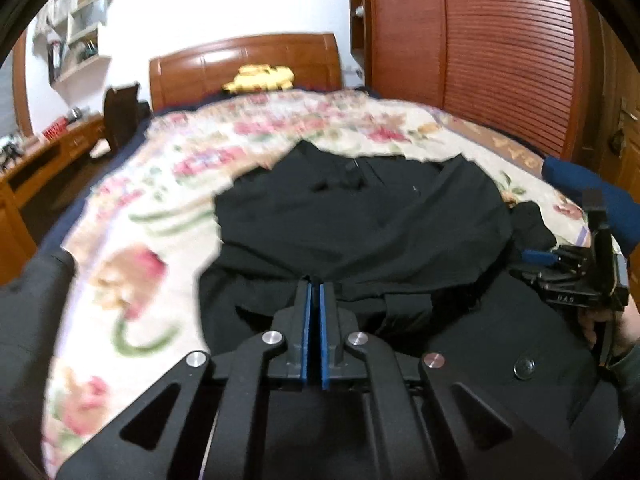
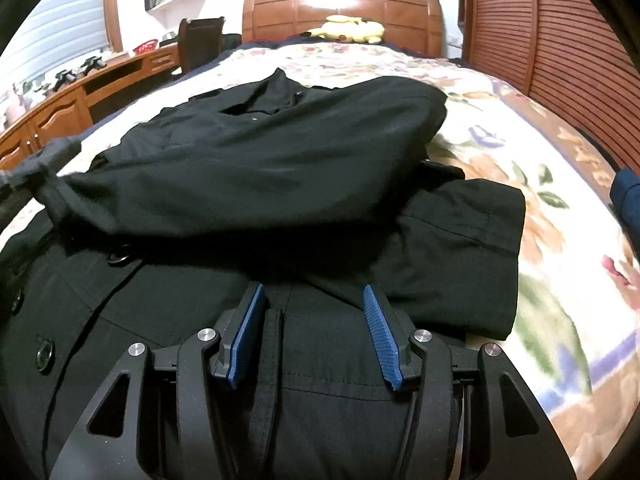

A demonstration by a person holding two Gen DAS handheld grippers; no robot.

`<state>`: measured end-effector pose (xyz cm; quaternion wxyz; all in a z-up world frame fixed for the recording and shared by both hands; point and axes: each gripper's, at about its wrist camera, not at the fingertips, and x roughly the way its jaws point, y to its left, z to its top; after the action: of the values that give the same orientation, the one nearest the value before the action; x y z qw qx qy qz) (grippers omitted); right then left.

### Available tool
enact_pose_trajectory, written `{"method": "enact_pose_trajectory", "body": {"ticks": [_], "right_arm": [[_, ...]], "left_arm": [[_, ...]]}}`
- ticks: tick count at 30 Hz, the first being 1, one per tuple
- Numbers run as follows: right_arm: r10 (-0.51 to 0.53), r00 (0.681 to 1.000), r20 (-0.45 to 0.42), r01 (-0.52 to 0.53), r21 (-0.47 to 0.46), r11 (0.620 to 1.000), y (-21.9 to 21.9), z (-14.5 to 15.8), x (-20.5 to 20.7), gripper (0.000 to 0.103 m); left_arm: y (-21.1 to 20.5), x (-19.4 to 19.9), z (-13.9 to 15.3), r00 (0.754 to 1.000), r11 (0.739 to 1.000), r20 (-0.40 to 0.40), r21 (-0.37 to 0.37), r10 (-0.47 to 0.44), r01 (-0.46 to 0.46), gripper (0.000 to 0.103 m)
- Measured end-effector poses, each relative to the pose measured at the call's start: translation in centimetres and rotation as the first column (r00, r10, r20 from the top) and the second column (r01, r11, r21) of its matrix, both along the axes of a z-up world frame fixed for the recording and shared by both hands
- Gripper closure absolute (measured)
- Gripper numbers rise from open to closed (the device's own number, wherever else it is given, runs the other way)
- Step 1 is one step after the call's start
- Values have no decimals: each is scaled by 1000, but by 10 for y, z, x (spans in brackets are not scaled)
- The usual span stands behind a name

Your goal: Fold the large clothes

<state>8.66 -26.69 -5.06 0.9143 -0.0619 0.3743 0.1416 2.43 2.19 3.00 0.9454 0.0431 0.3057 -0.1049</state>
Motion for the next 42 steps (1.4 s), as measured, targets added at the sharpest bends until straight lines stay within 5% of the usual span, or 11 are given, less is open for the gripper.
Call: {"method": "enact_pose_trajectory", "body": {"ticks": [8,23,34,42], "right_arm": [[-1,1000,3,1,1,1000,1,0,-1,51],[14,999,-44,-13,24,1000,-7,10,-7,51],[9,1000,21,-9,-22,1000,-22,43,-64,51],[22,997,78,-17,-67,998,-26,70,-110,51]], "left_arm": [[30,-41,29,996,995,78,78,49,-55,103],[25,-72,-1,1000,998,-8,66,9,-8,97],[33,-73,7,1000,1000,15,8,26,-26,55],[41,-51,-12,994,994,-22,16,107,-106,53]]}}
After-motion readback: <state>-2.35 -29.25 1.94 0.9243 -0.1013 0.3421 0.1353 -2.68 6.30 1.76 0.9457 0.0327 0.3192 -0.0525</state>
